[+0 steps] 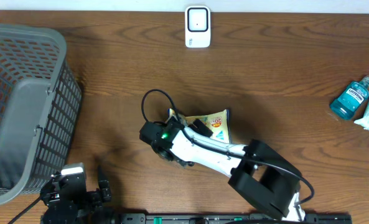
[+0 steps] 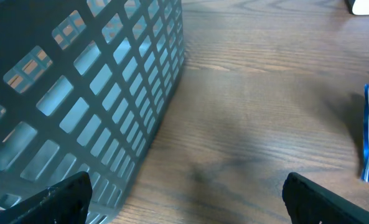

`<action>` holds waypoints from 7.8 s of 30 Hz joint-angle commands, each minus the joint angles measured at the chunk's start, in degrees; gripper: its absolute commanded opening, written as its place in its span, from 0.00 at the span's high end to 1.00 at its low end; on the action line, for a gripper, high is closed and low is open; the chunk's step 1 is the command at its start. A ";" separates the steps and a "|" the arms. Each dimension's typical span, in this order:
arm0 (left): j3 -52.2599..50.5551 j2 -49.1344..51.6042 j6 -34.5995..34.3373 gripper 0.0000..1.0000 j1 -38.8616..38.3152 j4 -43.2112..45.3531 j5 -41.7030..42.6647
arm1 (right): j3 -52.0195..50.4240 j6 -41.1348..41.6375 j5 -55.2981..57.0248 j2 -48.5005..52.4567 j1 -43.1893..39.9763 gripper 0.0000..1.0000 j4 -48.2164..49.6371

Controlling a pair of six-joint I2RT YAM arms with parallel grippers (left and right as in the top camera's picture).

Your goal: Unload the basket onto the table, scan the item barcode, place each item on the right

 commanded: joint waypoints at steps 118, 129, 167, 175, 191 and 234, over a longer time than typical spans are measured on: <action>0.24 -0.04 0.79 0.02 0.15 0.02 -0.74 | 18.38 9.16 -68.24 -1.46 -50.14 0.99 -23.12; 0.24 -0.04 0.79 0.03 0.15 0.02 -0.74 | 23.65 20.72 -43.74 -1.31 -39.21 0.99 13.81; 0.24 -0.04 0.79 0.02 0.15 0.02 -0.74 | 52.65 16.35 -25.14 31.32 -37.07 0.98 54.95; 0.24 -0.04 0.79 0.02 0.15 0.02 -0.72 | 52.65 15.50 -25.40 34.29 -36.87 0.99 56.39; 0.24 -0.04 0.79 0.02 0.15 0.02 -0.74 | 60.19 5.09 -24.68 27.71 -38.29 0.99 26.80; 0.24 -0.04 0.79 0.02 0.15 0.02 -0.72 | 49.79 17.77 -8.37 -1.95 -69.72 0.01 -15.37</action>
